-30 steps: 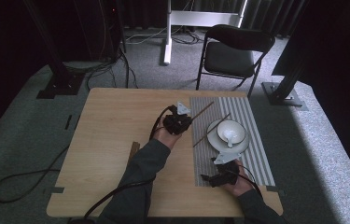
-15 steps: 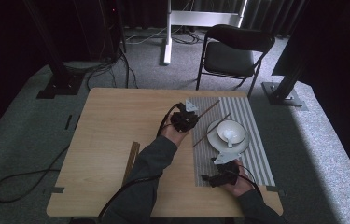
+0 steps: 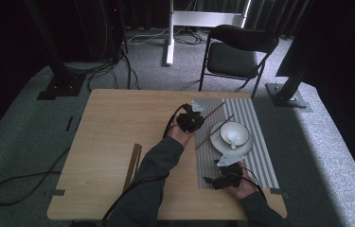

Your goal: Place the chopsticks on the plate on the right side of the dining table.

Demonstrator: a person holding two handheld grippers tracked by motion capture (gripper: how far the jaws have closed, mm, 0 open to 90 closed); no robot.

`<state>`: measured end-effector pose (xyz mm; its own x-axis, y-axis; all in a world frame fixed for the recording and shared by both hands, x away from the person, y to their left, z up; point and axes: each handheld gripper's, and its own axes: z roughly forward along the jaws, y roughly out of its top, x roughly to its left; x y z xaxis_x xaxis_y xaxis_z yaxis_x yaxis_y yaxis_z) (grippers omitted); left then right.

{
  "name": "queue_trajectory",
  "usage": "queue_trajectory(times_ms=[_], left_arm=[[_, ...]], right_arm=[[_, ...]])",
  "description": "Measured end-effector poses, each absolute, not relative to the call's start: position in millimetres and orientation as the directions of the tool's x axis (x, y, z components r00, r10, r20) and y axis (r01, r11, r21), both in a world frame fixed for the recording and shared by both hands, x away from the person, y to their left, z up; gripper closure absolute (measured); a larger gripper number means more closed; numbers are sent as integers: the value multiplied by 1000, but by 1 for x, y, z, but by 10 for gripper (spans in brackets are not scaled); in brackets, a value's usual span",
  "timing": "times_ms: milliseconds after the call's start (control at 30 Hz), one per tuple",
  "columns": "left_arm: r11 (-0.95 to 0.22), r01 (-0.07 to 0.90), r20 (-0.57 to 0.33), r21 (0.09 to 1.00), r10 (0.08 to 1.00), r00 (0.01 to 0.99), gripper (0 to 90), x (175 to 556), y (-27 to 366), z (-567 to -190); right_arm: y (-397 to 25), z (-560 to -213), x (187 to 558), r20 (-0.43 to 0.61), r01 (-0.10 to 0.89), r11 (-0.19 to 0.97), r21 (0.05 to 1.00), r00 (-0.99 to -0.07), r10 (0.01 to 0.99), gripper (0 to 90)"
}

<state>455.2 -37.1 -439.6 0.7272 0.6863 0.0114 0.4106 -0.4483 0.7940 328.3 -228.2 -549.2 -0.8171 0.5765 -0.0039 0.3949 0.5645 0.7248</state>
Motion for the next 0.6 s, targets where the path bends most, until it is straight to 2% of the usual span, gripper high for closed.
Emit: queue_trajectory(times_ms=[600], left_arm=[[-447,444,-22,777,685,728,844,468,-56,-460]], right_arm=[[-228,-549,328,-3,395,564,725,-818,576,125]])
